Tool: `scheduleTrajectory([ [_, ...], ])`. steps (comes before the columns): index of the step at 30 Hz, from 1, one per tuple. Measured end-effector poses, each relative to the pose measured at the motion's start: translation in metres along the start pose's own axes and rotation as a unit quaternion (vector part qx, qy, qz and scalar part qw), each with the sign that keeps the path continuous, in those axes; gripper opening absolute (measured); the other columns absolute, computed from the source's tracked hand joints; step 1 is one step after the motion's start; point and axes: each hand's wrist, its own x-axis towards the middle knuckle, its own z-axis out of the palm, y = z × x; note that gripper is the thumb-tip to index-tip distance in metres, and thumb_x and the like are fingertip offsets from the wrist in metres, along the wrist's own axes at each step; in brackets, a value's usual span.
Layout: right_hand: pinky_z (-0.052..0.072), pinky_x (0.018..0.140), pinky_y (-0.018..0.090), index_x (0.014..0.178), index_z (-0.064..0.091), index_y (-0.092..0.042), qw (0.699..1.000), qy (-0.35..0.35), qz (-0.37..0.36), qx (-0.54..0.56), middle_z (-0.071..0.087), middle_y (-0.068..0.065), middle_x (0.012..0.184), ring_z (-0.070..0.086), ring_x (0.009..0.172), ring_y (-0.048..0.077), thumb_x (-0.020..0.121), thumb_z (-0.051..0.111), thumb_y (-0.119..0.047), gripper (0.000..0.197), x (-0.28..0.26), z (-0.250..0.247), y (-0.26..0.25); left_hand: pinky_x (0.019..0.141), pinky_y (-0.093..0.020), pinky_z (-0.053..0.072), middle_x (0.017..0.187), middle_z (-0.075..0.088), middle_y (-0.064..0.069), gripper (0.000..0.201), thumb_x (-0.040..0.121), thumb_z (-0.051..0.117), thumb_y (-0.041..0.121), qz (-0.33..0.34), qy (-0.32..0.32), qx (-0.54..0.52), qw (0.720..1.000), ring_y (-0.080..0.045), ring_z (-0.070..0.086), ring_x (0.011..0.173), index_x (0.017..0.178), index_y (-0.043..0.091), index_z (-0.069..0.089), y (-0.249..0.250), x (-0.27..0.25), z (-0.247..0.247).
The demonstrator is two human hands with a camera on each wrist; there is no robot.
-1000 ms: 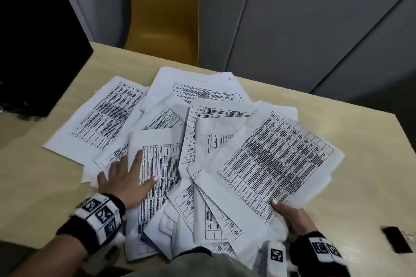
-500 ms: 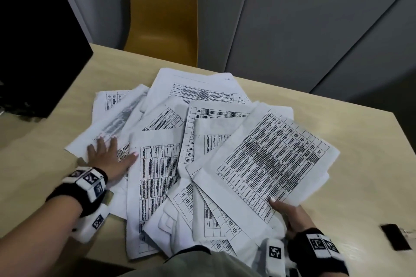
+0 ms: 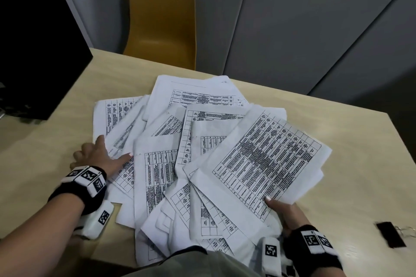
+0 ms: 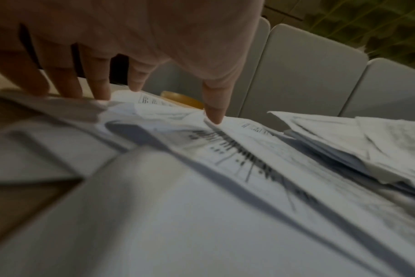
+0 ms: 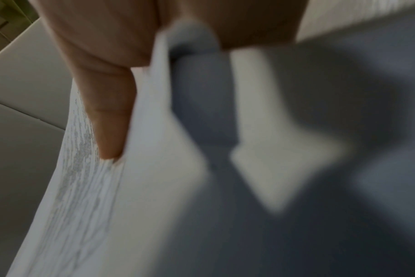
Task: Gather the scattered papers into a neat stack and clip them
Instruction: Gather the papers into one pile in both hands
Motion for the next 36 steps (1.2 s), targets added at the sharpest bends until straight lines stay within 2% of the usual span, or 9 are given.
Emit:
scheduleTrajectory([
  [6,0.057,0.056,0.046,0.103,0.058,0.007,1.000,0.000,-0.005,0.009,0.068,0.027,0.077,0.067,0.057,0.036,0.080,0.060,0.003,0.023,0.001,0.001,0.002,0.099,-0.055,0.037,0.134,0.032,-0.023,0.098,0.056,0.076,0.059,-0.100,-0.010,-0.055,0.993,-0.045,0.038,0.122,0.127,0.009,0.033,0.002,0.006,-0.016],
  [12,0.055,0.052,0.044,0.111,0.056,0.008,1.000,0.003,-0.001,0.009,0.067,0.029,0.079,0.067,0.055,0.038,0.080,0.062,0.001,0.032,0.000,-0.001,0.002,0.098,-0.046,0.044,0.136,0.047,-0.021,0.107,0.051,0.086,0.048,-0.050,-0.066,-0.140,0.987,-0.039,0.051,0.119,0.133,0.005,0.032,0.019,-0.015,-0.005],
  [15,0.055,0.058,0.048,0.113,0.056,0.004,1.000,-0.001,0.007,0.005,0.068,0.032,0.089,0.067,0.063,0.042,0.078,0.066,-0.002,0.036,-0.001,-0.001,0.002,0.092,-0.041,0.046,0.125,0.058,-0.021,0.088,0.051,0.089,0.034,-0.029,-0.050,-0.160,0.985,-0.037,0.056,0.112,0.121,0.004,0.043,0.019,-0.033,0.006],
  [19,0.056,0.058,0.049,0.113,0.056,0.003,1.000,-0.005,0.006,-0.001,0.067,0.033,0.091,0.067,0.062,0.041,0.079,0.065,-0.001,0.035,-0.001,-0.001,0.001,0.077,-0.032,0.047,0.094,0.070,-0.014,0.037,0.059,0.082,0.022,0.009,-0.086,-0.208,0.974,-0.029,0.064,0.088,0.090,0.009,0.065,0.017,-0.049,0.014],
  [24,0.055,0.057,0.047,0.110,0.056,0.003,1.000,0.007,0.008,-0.024,0.067,0.033,0.092,0.067,0.064,0.042,0.079,0.066,-0.002,0.033,-0.001,0.000,0.000,0.092,-0.047,0.049,0.093,0.068,-0.019,0.025,0.076,0.069,0.002,-0.038,-0.132,-0.377,0.916,-0.032,0.064,0.086,0.100,-0.003,0.065,0.011,-0.048,0.008],
  [26,0.055,0.057,0.045,0.108,0.057,0.003,0.999,0.014,0.006,-0.047,0.068,0.031,0.093,0.067,0.067,0.043,0.079,0.068,-0.004,0.033,0.001,0.000,0.000,0.096,-0.053,0.045,0.099,0.068,-0.021,0.022,0.080,0.066,0.001,-0.016,-0.166,-0.357,0.919,-0.037,0.064,0.095,0.101,-0.002,0.065,0.009,-0.049,0.011],
  [30,0.052,0.065,0.037,0.113,0.053,0.000,0.998,0.025,-0.007,-0.053,0.068,0.019,0.091,0.066,0.082,0.036,0.078,0.070,-0.006,0.040,0.004,0.000,0.001,0.080,-0.034,0.045,0.089,0.066,-0.011,0.006,0.088,0.059,0.010,0.062,-0.126,-0.299,0.944,-0.026,0.061,0.083,0.094,0.012,0.060,0.018,-0.062,0.005],
  [34,0.056,0.070,0.048,0.116,0.052,0.001,0.997,0.038,-0.011,-0.065,0.068,0.026,0.096,0.067,0.085,0.042,0.075,0.072,-0.005,0.046,0.007,0.001,0.004,0.077,-0.038,0.045,0.083,0.065,-0.017,0.016,0.083,0.064,0.018,0.071,-0.079,-0.351,0.930,-0.028,0.059,0.077,0.095,0.006,0.064,0.018,-0.064,-0.021],
  [36,0.054,0.078,0.055,0.117,0.051,0.004,0.997,0.040,-0.019,-0.070,0.067,0.030,0.099,0.066,0.088,0.044,0.073,0.073,-0.003,0.049,0.007,0.002,0.003,0.070,-0.039,0.044,0.077,0.063,-0.020,0.024,0.082,0.061,0.024,0.102,-0.047,-0.294,0.949,-0.029,0.056,0.071,0.096,0.005,0.063,0.021,-0.069,-0.035],
])
